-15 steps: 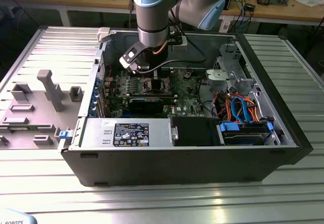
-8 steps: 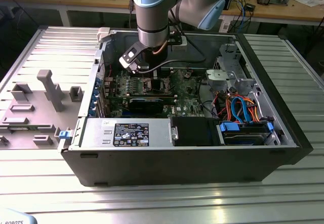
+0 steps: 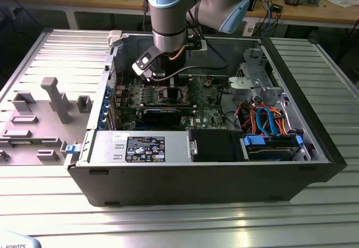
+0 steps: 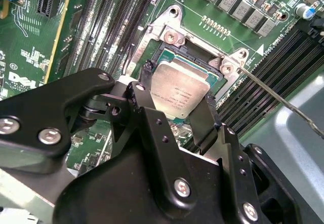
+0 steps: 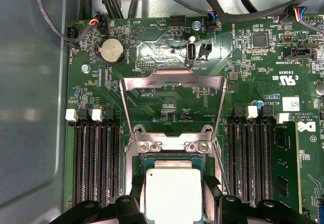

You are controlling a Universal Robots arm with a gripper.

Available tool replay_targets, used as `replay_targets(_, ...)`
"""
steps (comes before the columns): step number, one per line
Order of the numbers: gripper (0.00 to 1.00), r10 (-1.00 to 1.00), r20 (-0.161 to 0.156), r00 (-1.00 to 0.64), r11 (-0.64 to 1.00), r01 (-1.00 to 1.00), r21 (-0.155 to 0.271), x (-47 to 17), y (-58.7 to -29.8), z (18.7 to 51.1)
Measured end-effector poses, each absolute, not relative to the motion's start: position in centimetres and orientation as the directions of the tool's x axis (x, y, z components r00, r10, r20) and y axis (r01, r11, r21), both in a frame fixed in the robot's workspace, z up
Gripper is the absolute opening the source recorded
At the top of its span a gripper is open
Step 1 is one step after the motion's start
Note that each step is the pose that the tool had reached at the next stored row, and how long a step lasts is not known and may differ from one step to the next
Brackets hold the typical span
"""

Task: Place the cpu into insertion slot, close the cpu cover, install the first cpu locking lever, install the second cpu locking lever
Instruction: 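Place the cpu into insertion slot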

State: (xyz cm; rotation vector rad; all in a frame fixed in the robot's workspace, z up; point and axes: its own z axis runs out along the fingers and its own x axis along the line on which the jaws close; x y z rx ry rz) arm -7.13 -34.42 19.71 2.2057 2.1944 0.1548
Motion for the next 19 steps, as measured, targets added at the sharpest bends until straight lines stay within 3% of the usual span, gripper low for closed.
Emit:
replay_targets(2,0.55,0.999,0.053,0.003,-0.008,0.996,0.089,-7.12,-34.39,19.68)
replay_targets(4,0.67,0.999,0.052,0.003,-0.007,0.996,0.089,-7.13,-34.42,19.7)
replay_targets(19,0.69,0.999,0.052,0.003,-0.007,0.996,0.089,-7.09,-33.85,19.61)
